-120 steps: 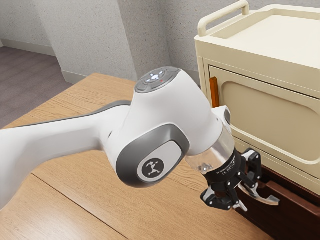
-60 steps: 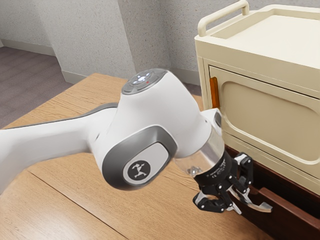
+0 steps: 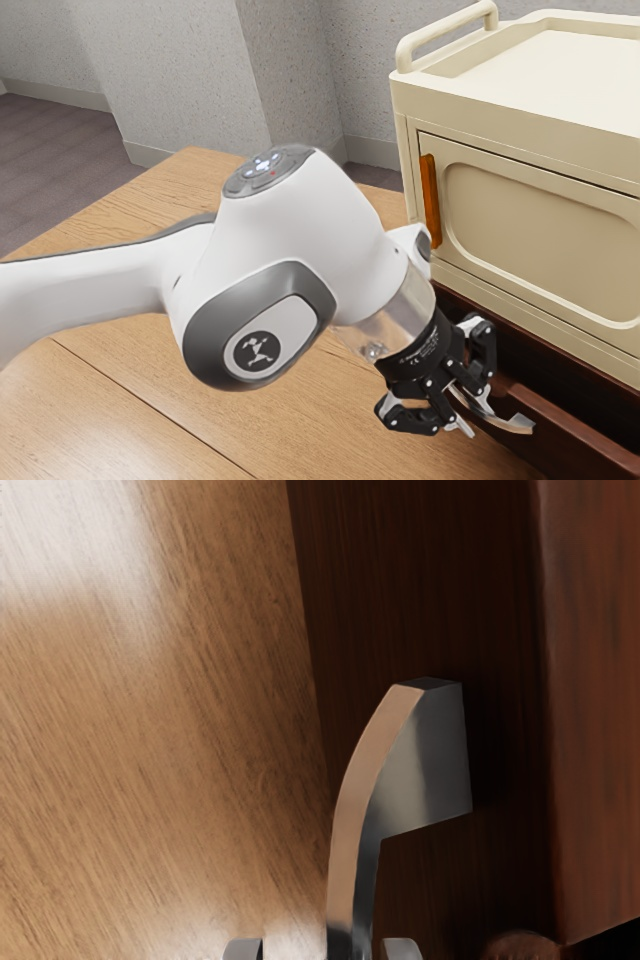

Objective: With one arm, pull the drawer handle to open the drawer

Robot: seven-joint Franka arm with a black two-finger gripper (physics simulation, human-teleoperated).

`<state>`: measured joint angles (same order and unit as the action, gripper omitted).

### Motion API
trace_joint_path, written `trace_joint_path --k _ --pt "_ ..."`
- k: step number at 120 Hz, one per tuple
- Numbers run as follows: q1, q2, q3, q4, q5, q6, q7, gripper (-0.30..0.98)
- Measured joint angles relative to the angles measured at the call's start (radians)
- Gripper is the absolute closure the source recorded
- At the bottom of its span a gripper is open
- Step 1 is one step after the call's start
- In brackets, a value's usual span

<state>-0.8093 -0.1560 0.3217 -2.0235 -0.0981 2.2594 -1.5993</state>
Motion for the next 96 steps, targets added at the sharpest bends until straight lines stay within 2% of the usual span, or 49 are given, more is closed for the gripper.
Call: trace_joint_path --k 96 --pt "-0.015 -0.099 -0.001 -0.116 0.017 0.012 -0.030 0.62"
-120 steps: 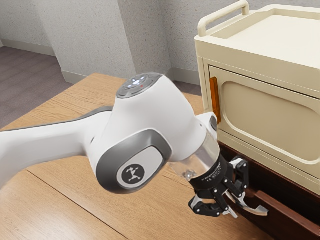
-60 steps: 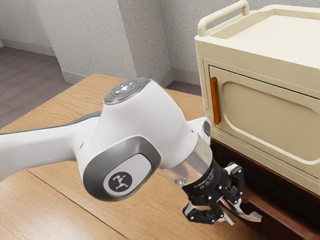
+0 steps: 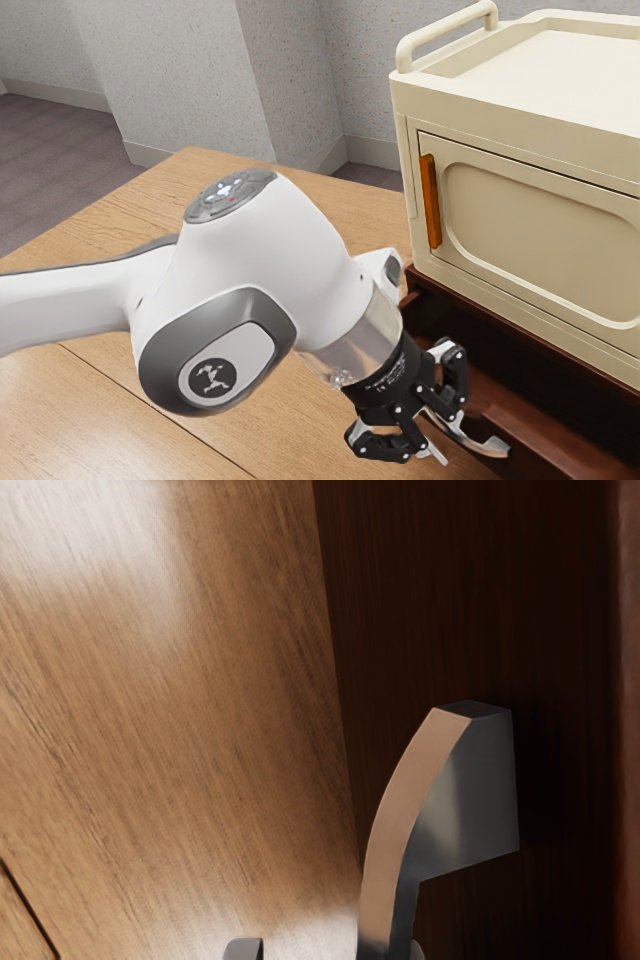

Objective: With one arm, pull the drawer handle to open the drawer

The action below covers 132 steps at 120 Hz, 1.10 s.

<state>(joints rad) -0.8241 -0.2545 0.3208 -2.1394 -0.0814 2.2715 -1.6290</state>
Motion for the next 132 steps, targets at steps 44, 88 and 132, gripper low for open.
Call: trace_joint_path --k 44,88,132 --pt "-0.012 -0.036 -0.008 -0.034 0.029 0.002 -0.012 0.62" --pt "-0.013 -0.094 -0.028 -0.088 0.062 0.003 -0.030 0.62" --pt "-0.011 -0.150 -0.043 -0.132 0.081 0.003 -0.048 0.62"
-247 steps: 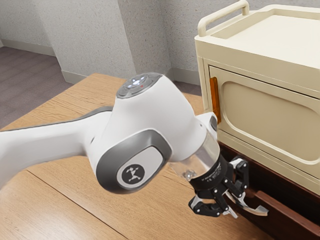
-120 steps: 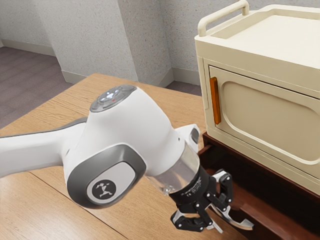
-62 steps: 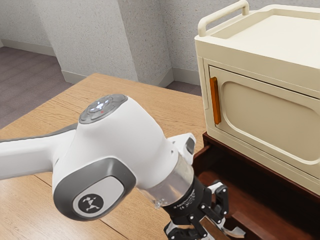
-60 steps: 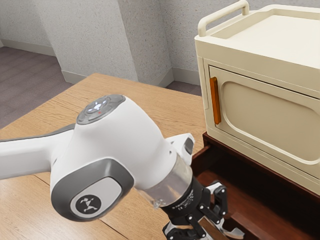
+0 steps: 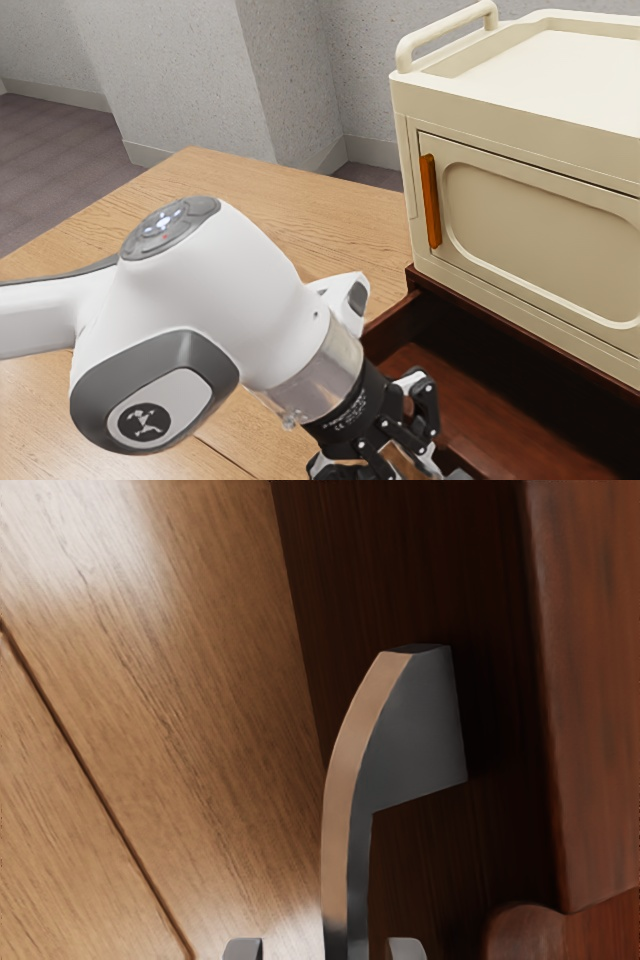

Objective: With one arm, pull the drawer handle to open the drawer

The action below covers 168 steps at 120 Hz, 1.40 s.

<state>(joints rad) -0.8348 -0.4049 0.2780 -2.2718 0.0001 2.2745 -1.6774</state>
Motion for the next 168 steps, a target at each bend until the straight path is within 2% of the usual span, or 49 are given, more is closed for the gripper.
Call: trace_joint_path --k 68,115,168 --pt "-0.004 -0.029 -0.009 -0.026 0.014 0.000 -0.037 0.62" --pt "-0.002 -0.041 -0.014 -0.024 0.068 -0.006 -0.053 0.61" --pt "0.019 -0.082 -0.038 -0.021 0.089 -0.017 -0.063 0.60"
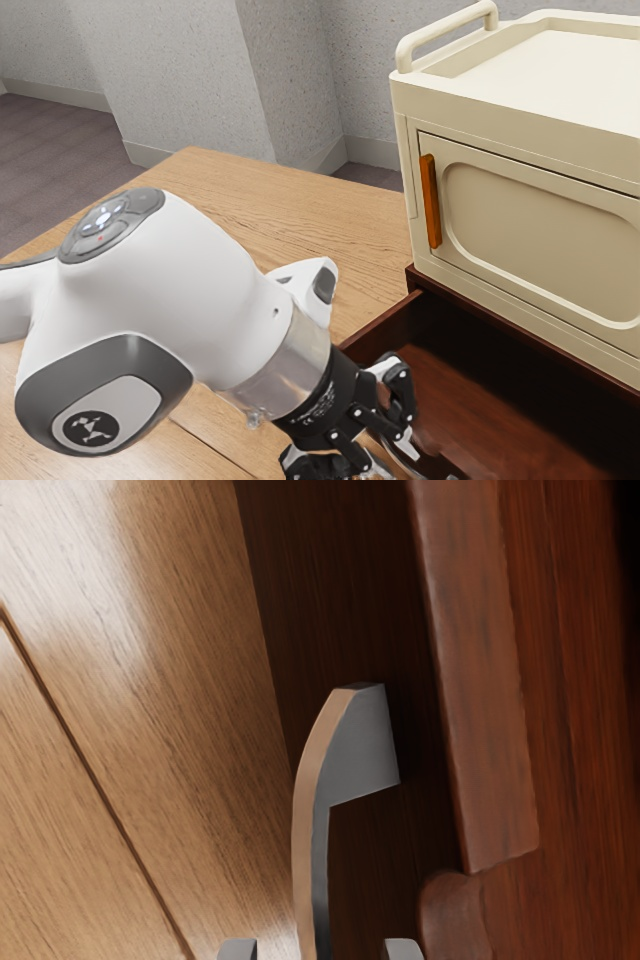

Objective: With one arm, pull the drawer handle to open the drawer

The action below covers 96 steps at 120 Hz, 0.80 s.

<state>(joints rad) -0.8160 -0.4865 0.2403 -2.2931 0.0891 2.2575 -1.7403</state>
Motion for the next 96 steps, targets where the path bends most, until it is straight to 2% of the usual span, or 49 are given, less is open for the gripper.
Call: trace_joint_path --k 12,18,26,33,42,50,57,75,96 --pt "0.038 -0.007 -0.036 0.032 0.014 -0.029 0.000 0.60" --pt "0.075 0.003 -0.049 0.113 0.020 -0.075 0.004 0.57" --pt "0.169 0.068 -0.058 0.330 0.011 -0.193 0.021 0.42" --pt "0.286 0.165 -0.060 0.582 -0.023 -0.343 0.034 0.32" --pt "0.430 0.201 -0.057 0.709 -0.071 -0.498 0.053 0.23" --pt "0.582 0.212 -0.128 0.730 -0.096 -0.596 0.069 0.16" --pt "0.644 0.218 -0.158 0.717 -0.110 -0.659 0.083 0.13" --pt "0.678 0.241 -0.181 0.672 -0.132 -0.758 0.109 0.06" --pt "0.677 0.232 -0.222 0.599 -0.139 -0.801 0.112 0.03"
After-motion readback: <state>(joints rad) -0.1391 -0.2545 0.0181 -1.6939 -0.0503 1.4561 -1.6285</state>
